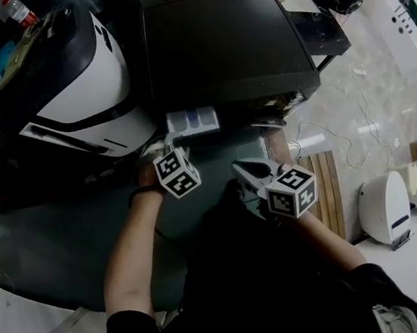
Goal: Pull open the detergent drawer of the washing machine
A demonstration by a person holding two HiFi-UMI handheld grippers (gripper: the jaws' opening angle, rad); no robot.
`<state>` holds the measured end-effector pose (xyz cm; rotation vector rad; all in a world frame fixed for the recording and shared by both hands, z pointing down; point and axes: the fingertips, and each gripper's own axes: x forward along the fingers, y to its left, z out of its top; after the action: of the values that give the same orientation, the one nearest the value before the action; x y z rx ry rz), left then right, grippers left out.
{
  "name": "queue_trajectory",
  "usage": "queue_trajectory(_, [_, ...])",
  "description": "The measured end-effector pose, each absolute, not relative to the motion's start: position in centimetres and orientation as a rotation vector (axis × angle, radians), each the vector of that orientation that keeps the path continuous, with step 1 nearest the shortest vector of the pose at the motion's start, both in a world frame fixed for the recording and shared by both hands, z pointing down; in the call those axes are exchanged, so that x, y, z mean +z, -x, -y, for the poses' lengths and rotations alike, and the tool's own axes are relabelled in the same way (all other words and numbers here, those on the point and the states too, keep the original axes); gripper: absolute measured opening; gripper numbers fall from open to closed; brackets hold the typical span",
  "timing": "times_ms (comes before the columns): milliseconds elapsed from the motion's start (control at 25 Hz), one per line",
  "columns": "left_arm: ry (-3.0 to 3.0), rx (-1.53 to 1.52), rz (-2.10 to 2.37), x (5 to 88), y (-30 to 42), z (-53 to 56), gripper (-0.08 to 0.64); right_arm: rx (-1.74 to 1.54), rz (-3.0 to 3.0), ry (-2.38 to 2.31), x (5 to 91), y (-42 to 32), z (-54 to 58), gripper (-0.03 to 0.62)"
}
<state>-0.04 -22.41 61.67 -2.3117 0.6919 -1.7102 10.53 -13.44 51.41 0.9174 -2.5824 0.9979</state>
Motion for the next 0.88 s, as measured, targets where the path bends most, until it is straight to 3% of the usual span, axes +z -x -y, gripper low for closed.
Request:
queue_trajectory(320, [2.32,-1.827,-0.603,64.1,0.3,23.6,0.153,1.019,2.567,-0.942,51.9,-11.5,14.7,0.003])
queue_trajectory(440, [2.319,-1.832,-0.585,64.0,0.3,23.9,0.087,1.023,2.564,-0.938,52.1,-11.5,15.1,0.003])
queue_trajectory(880, [2.352,-1.856,-0.453,63.9,0.1,20.9,0.074,1.012,2.573,-0.877,52.2,-9.6,15.0,0.003])
